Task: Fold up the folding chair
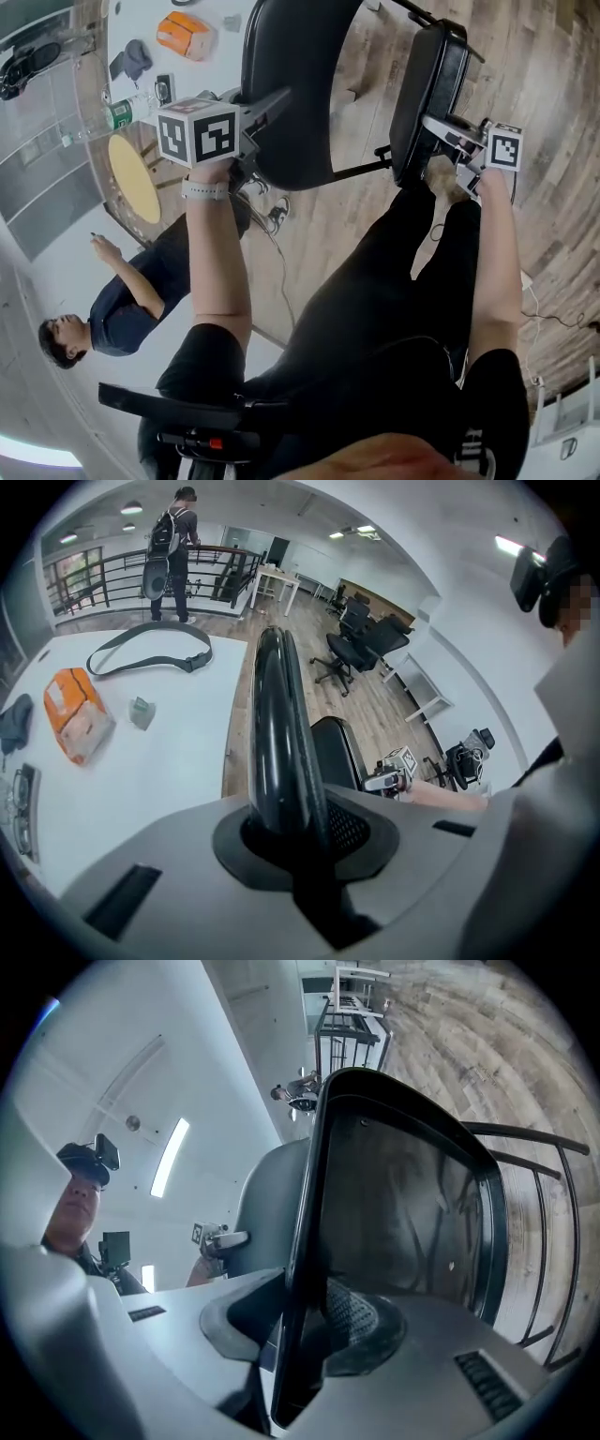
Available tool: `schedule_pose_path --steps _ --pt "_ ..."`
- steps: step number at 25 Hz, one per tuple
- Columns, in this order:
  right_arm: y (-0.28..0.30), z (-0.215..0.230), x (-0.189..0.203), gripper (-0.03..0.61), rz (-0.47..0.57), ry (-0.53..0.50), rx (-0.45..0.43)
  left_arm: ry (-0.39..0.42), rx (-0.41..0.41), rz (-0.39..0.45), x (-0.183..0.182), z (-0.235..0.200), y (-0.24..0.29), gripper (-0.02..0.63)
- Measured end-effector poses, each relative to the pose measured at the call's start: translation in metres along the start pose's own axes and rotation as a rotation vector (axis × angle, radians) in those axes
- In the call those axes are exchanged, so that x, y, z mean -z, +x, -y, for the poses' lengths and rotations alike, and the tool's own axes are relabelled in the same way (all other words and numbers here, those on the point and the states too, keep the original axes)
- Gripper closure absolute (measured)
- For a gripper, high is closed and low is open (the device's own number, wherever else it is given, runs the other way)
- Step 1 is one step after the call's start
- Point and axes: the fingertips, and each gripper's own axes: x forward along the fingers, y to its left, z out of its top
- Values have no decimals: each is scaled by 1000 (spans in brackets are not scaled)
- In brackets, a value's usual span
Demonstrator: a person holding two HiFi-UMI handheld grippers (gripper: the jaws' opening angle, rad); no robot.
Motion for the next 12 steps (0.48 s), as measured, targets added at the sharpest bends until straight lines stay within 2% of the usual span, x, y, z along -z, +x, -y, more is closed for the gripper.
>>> schedule_pose_path --steps 8,12 --pt "83 8 4 453 -76 -8 84 27 -40 -6 -4 -1 -12 563" --pt "133 23 4 446 -100 -24 192 34 -74 -8 -4 -16 -21 563"
